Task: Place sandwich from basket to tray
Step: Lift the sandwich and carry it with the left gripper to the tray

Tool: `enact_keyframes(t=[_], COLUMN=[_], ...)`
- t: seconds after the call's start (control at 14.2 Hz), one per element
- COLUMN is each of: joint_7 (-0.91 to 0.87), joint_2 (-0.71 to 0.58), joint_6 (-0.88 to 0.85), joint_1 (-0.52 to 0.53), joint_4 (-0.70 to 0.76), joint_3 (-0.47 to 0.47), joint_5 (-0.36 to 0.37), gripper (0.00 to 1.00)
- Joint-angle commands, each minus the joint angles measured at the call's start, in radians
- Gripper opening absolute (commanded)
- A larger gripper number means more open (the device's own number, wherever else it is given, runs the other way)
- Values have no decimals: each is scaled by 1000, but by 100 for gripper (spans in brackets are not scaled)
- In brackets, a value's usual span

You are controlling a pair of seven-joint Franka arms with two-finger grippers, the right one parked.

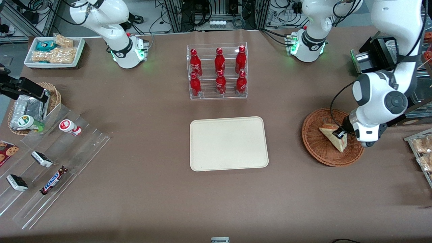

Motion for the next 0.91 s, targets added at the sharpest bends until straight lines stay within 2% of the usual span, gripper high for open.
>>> enact_keyframes(t=[0.0, 0.35, 0.84], joint_7=[-18, -15, -3], joint_2=[9, 49, 383], joint_6=[-191, -185, -180], joint_1=[-79, -291, -556], joint_4=[152, 228, 613], joint_3=[-10, -12, -12], joint_5=[-4, -27, -47], gripper=[8, 8, 8])
